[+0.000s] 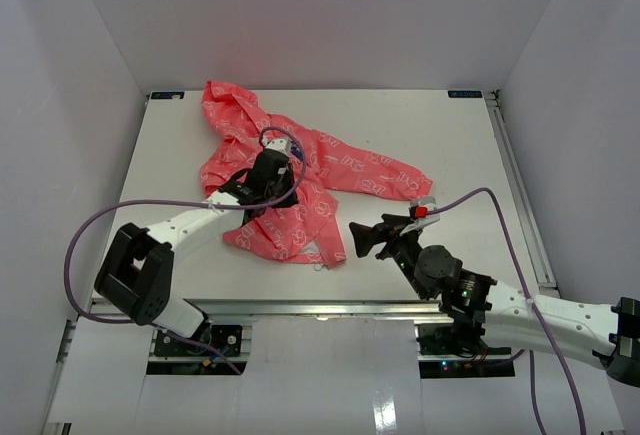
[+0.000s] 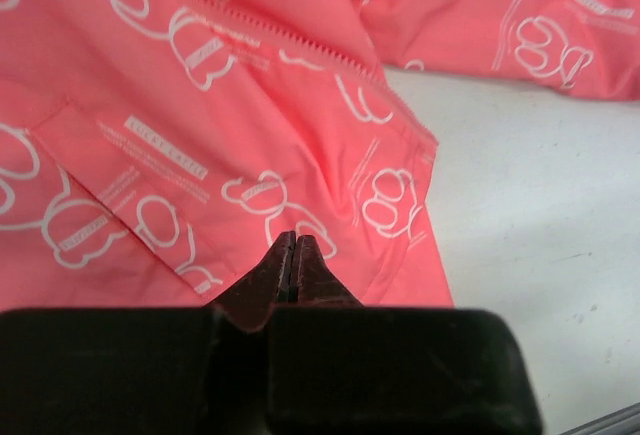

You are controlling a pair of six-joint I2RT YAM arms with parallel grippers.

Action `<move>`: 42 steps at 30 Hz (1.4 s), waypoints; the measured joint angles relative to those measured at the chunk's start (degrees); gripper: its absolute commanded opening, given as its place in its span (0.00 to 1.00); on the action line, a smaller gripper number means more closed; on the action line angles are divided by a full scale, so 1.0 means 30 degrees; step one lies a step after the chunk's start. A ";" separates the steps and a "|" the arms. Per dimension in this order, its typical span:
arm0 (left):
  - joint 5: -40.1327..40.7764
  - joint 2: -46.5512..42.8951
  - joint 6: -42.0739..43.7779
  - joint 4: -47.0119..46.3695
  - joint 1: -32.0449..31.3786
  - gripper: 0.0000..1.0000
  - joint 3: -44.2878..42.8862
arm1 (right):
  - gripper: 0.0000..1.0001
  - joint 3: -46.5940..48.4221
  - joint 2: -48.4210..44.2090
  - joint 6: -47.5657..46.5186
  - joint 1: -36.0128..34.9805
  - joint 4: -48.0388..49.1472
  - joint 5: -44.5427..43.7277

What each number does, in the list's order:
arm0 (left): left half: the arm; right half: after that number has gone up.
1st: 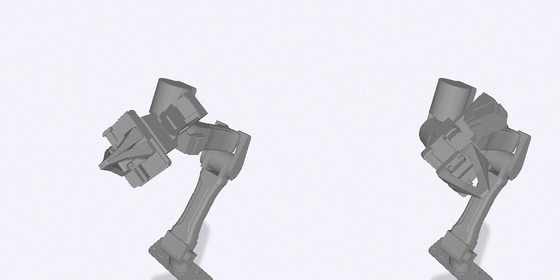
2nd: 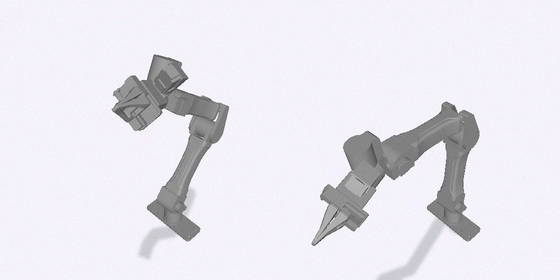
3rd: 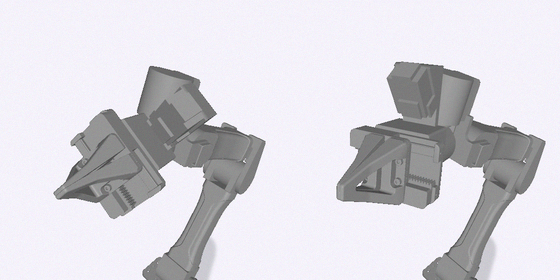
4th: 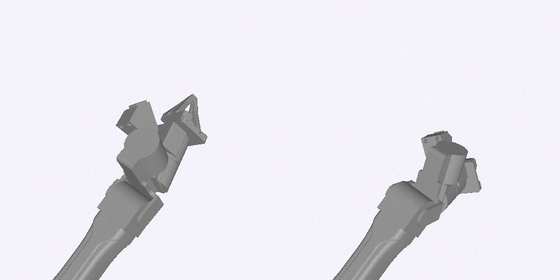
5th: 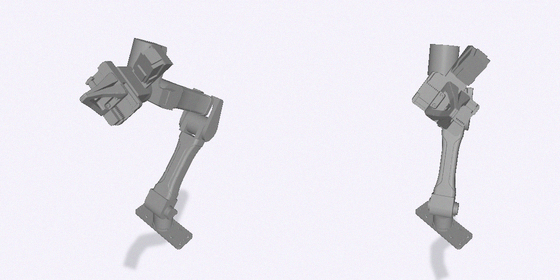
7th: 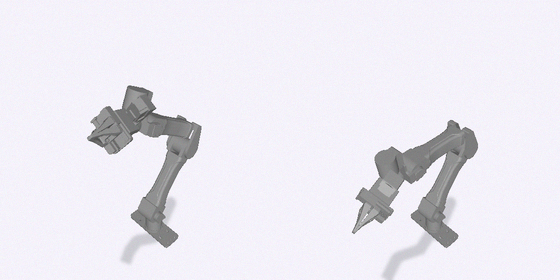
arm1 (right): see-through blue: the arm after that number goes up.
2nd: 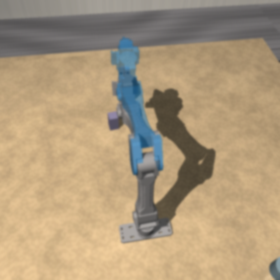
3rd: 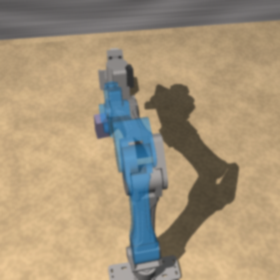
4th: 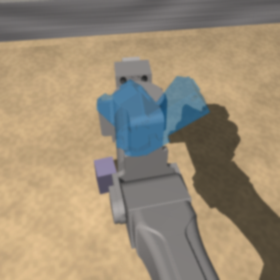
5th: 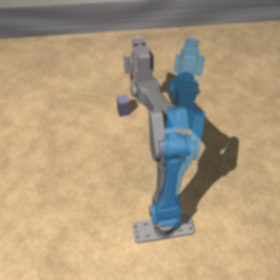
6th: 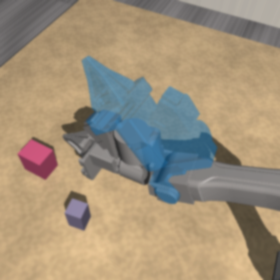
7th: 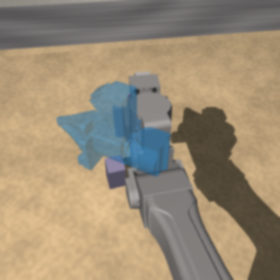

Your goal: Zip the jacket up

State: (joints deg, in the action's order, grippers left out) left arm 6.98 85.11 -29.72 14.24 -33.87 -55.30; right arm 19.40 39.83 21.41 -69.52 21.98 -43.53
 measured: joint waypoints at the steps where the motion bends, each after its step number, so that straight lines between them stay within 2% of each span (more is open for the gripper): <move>1: 0.0000 -0.0140 -0.0028 0.0078 0.0000 0.40 0.0296 | 0.95 0.0000 0.0000 0.0000 0.0000 -0.0006 0.0000; 2: -0.0029 -0.0236 -0.0058 0.0135 0.0000 0.55 0.0411 | 0.95 0.0000 0.0000 0.0003 0.0000 -0.0004 0.0003; 3: -0.0066 -0.0320 -0.0088 0.0185 0.0000 0.61 0.0475 | 0.95 0.0000 0.0000 0.0006 0.0000 -0.0001 0.0006; 8: -0.0563 0.0086 -0.0373 -0.0058 0.0000 0.61 0.0160 | 0.95 0.0000 0.0000 0.0009 0.0007 -0.0007 0.0098; 13: -0.0641 0.2837 -0.0677 -0.0192 0.0000 0.61 -0.1598 | 0.95 0.0000 0.0000 0.0014 0.0007 -0.0007 0.0124; 16: -0.0584 0.4122 -0.0780 -0.0173 0.0000 0.52 -0.2085 | 0.95 0.0000 -0.0002 0.0016 0.0000 -0.0008 0.0134; 17: -0.0560 0.4417 -0.0816 -0.0166 0.0000 0.42 -0.2155 | 0.95 0.0000 -0.0009 0.0022 0.0000 -0.0014 0.0149; 19: -0.0546 0.4873 -0.0839 -0.0139 0.0000 0.12 -0.2207 | 0.95 0.0000 -0.0072 0.0034 0.0007 -0.0019 0.0215; 20: -0.0542 0.5018 -0.0856 -0.0116 0.0000 0.01 -0.2235 | 0.95 0.0000 -0.0130 0.0039 0.0005 -0.0021 0.0235; 26: -0.0482 0.5172 -0.0915 -0.0036 0.0000 0.00 -0.2480 | 0.95 0.0000 -0.0744 0.0102 0.0007 -0.0029 0.0299; 28: -0.0348 0.4943 -0.0936 0.0041 0.0000 0.04 -0.2425 | 0.96 0.0000 -0.0849 0.0132 0.0003 -0.0026 0.0301; 29: -0.0281 0.4772 -0.0950 0.0102 0.0000 0.09 -0.2387 | 0.96 0.0000 -0.0879 0.0150 0.0006 -0.0023 0.0304; 30: -0.0210 0.4551 -0.0951 0.0173 -0.0002 0.18 -0.2349 | 0.95 0.0000 -0.0888 0.0162 0.0007 -0.0021 0.0316; 31: -0.0133 0.4256 -0.0929 0.0258 -0.0006 0.20 -0.2311 | 0.95 0.0000 -0.0866 0.0166 0.0007 -0.0021 0.0342; 32: -0.0079 0.3902 -0.0890 0.0331 -0.0010 0.17 -0.2258 | 0.95 0.0000 -0.0811 0.0170 0.0005 -0.0021 0.0373; 33: -0.0034 0.3523 -0.0842 0.0397 -0.0014 0.05 -0.2199 | 0.95 0.0000 -0.0741 0.0174 0.0001 -0.0021 0.0406; 34: 0.0004 0.3138 -0.0776 0.0405 -0.0015 0.00 -0.2130 | 0.95 0.0000 -0.0659 0.0175 0.0000 -0.0032 0.0426; 42: 0.0063 0.1549 -0.0447 -0.0022 -0.0015 0.00 -0.0972 | 0.95 0.0000 -0.0393 0.0216 0.0002 -0.0230 0.0356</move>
State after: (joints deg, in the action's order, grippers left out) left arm 7.17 89.75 -31.06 14.17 -33.91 -58.22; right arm 19.40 38.65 22.06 -69.51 21.29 -42.46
